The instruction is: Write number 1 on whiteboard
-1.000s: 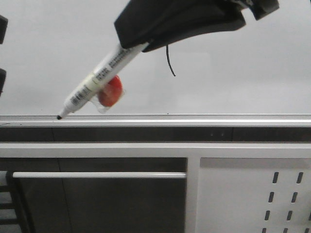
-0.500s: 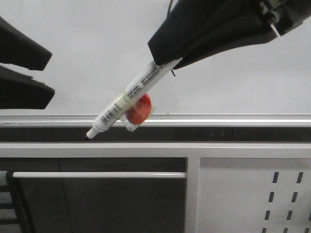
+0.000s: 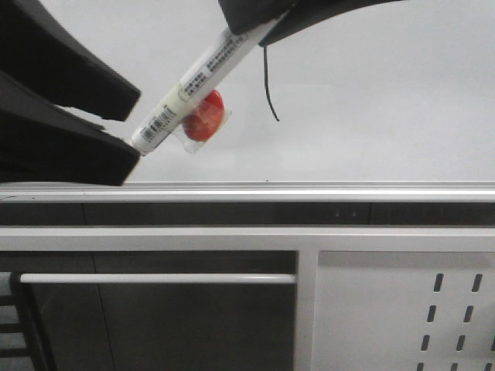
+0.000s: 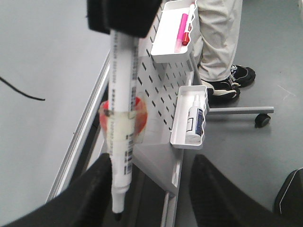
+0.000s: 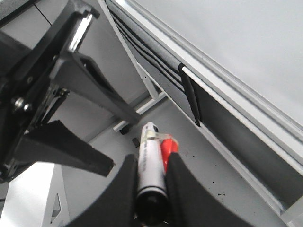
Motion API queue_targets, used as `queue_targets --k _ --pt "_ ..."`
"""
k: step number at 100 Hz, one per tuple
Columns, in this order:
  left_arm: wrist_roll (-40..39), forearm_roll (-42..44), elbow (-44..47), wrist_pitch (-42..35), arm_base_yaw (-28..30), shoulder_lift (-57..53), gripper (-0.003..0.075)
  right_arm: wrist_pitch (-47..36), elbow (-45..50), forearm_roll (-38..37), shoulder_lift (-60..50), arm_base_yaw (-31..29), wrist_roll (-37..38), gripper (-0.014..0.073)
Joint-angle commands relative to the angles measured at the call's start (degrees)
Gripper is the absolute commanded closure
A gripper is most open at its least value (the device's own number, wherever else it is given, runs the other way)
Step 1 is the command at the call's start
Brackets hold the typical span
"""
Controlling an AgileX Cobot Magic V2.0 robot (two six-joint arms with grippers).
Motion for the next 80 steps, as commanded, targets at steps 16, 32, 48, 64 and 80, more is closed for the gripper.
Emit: queue_targets --k 16,32,48,64,80 --pt "0.0 -2.3 -2.0 8.9 -5.9 -0.2 0.0385 0.9 -2.5 1.3 -0.9 -0.5 -0.1 0.0654" --pt "0.0 -2.3 -2.0 11.5 -6.5 -0.2 0.0385 2.7 -3.2 1.3 -0.9 -0.5 -0.1 0.0654" --pt "-1.9 -2.3 -2.0 10.7 -6.5 -0.2 0.0399 3.1 -3.4 2.2 -0.9 -0.5 -0.1 0.0654" --pt "-2.2 -2.3 -2.0 10.7 -6.5 -0.2 0.0474 3.3 -3.4 2.8 -0.9 0.0 -0.1 0.0654" --pt "-2.2 -2.3 -2.0 9.5 -6.5 -0.2 0.0580 3.1 -3.4 2.8 -0.9 0.0 -0.1 0.0654"
